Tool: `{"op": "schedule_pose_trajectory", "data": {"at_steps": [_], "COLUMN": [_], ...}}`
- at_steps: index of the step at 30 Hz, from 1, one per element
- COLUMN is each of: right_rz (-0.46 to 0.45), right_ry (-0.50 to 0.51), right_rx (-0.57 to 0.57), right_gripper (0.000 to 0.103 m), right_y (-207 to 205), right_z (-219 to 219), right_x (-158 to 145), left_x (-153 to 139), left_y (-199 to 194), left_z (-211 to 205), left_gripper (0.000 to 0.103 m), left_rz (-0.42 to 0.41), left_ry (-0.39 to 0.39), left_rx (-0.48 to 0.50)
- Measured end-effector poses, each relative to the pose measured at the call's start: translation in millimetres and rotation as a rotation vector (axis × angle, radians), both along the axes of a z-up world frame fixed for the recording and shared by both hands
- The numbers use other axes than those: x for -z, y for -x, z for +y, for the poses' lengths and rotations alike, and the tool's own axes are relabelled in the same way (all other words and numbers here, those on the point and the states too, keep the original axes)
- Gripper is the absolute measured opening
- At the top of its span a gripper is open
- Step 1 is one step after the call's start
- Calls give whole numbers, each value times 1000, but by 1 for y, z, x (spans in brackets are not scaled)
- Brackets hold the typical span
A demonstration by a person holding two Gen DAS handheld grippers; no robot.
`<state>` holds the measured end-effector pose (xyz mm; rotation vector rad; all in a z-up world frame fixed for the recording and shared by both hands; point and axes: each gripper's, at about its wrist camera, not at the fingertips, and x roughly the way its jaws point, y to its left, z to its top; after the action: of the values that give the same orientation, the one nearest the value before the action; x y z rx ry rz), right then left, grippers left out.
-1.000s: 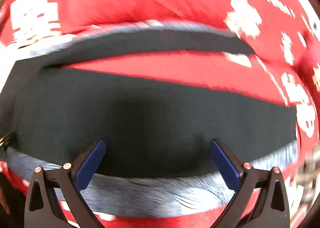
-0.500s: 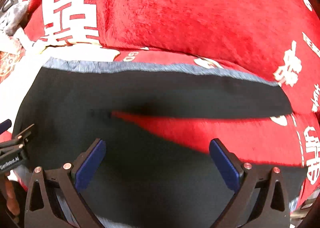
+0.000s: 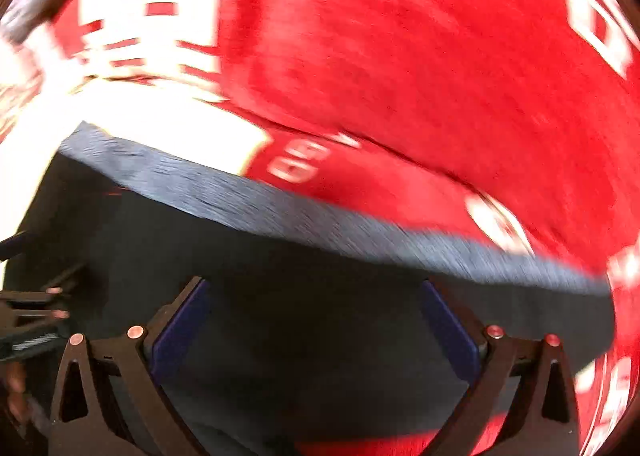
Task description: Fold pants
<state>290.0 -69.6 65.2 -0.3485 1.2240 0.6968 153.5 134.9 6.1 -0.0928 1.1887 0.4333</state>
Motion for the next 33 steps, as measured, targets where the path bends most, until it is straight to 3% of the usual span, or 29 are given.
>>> {"op": "schedule_pose_trajectory", "data": {"at_steps": [2, 5, 10, 12, 16, 17, 18, 19, 21, 24, 30, 33], "right_rz": [26, 79, 198, 255, 222, 226, 229, 248, 270, 181, -66, -137], "right_ry": [1, 4, -100, -87, -127, -136, -151, -162, -132, -105, -101, -110], "right_rx": [-164, -315, -409, -450, -538, -557, -589, -619, -628, -648, -604, -589], "right_gripper": [103, 103, 103, 103, 101, 91, 66, 50, 31, 19, 14, 14], "right_y": [-6, -15, -37, -42, -35, -32, -29, -25, -18, 2, 49, 61], "right_z": [22, 38, 50, 59, 70, 75, 77, 79, 82, 78, 48, 36], "right_x": [10, 30, 50, 68, 72, 71, 67, 63, 58, 39, -11, -31], "left_x": [1, 4, 2, 2, -1, -2, -3, -4, -8, -21, -49, -60], "left_y": [-2, -6, -8, -10, -13, -13, -15, -15, -18, -21, -30, -41], "left_z": [-1, -2, 2, 2, 1, 2, 2, 1, 3, 7, 16, 21], "left_gripper": [103, 103, 103, 103, 103, 103, 103, 103, 103, 103, 103, 103], "left_rz": [-2, 3, 9, 10, 8, 8, 7, 5, 0, -31, -80, -110], "left_ry": [-2, -1, -2, 10, 34, 42, 56, 67, 85, 144, 268, 310], "left_rx": [4, 5, -3, -3, 3, 2, 0, 0, -5, -17, -84, -113]}}
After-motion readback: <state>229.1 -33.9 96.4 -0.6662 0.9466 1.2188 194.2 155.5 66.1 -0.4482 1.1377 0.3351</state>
